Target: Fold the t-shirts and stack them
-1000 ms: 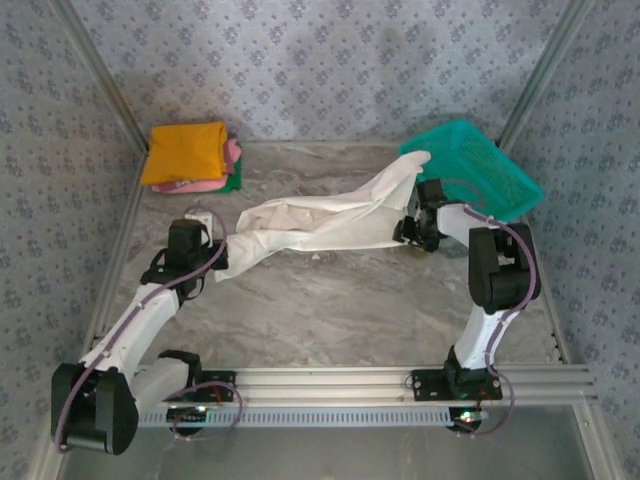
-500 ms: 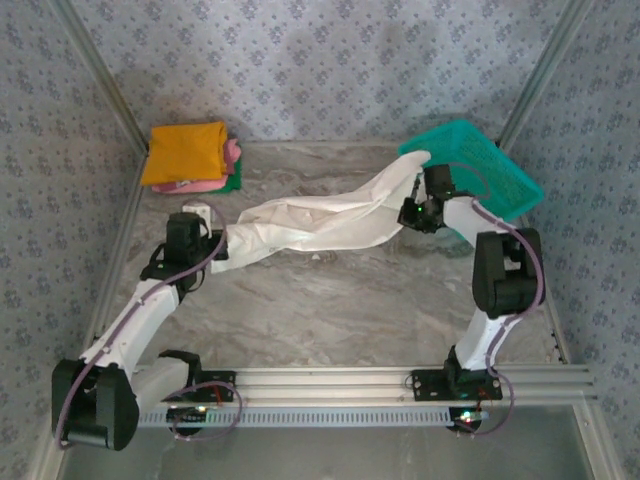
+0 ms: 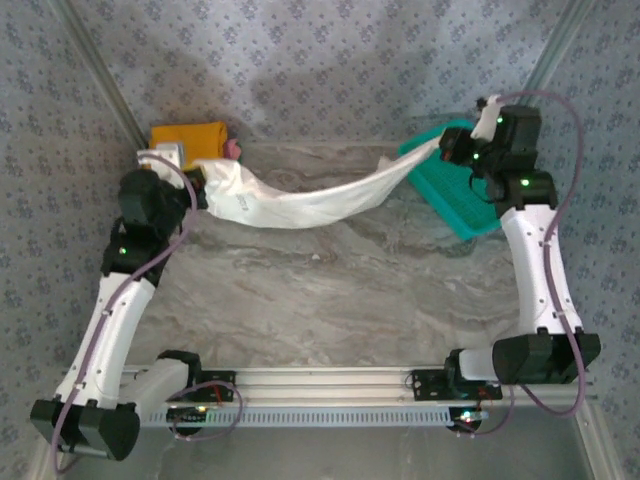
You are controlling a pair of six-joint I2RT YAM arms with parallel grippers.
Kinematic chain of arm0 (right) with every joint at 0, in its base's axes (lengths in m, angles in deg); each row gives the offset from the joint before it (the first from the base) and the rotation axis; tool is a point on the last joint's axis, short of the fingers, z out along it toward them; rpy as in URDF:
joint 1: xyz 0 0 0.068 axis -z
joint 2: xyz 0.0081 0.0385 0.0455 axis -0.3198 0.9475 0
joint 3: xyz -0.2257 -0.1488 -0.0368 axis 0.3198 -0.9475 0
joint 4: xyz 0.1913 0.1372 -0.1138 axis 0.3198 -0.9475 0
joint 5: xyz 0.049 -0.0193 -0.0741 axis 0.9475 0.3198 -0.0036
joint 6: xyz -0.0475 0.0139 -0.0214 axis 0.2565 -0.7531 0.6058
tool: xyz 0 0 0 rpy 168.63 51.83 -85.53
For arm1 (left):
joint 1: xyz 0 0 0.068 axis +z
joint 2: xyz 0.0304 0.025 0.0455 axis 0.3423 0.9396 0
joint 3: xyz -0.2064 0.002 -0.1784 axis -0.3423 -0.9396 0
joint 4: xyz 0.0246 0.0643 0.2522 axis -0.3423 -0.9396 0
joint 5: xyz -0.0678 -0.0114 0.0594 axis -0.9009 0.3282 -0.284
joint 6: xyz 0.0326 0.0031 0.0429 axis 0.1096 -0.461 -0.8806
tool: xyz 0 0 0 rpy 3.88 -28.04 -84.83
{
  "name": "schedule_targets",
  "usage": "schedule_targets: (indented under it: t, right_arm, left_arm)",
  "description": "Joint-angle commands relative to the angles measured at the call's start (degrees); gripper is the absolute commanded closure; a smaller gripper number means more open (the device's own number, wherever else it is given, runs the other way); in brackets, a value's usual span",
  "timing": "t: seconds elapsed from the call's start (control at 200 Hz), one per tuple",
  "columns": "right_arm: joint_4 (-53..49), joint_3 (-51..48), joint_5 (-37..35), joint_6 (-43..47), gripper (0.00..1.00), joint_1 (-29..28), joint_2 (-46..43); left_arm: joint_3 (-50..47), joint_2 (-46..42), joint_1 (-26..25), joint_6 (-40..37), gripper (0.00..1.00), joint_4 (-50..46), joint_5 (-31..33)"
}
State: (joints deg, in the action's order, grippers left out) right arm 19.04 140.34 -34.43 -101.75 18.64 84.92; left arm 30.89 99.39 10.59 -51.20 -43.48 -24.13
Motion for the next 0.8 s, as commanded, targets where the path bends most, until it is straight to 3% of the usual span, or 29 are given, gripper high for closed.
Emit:
schedule_targets:
  t: [0.0, 0.2, 0.405, 0.57, 0.68, 0.795]
  right_arm:
    - [-2.80, 7.17, 1.25, 0.79, 1.00, 0.67, -1.36]
    - [-5.34, 12.10, -0.99, 0.83, 1.00, 1.20, -7.14]
    - [-4.11, 2.39, -1.24, -1.51, 1.00, 0.72, -20.78]
    - [-9.99, 0.57, -1.87, -0.89, 1.00, 0.54, -29.80]
    - [-11.43, 2.34, -1.68, -0.53, 1.00, 0.58, -29.79]
    - [-8.86, 2.03, -0.35, -0.17, 1.00, 0.63, -24.15]
  left_arm:
    - [9.26, 1.47, 0.35, -1.07, 1.00, -1.22, -3.30]
    - [15.53, -2.50, 0.38, -0.14, 1.00, -7.17, -6.68]
    - [14.15, -13.30, 0.28, -0.98, 1.00, -14.86, -8.52]
    - [18.39, -20.71, 0.24, 0.04, 1.00, -23.05, -8.50]
    - [23.92, -19.25, 0.27, 0.43, 1.00, -25.62, -9.01]
    - [27.20, -12.64, 0.22, -0.43, 1.00, -26.51, -8.59]
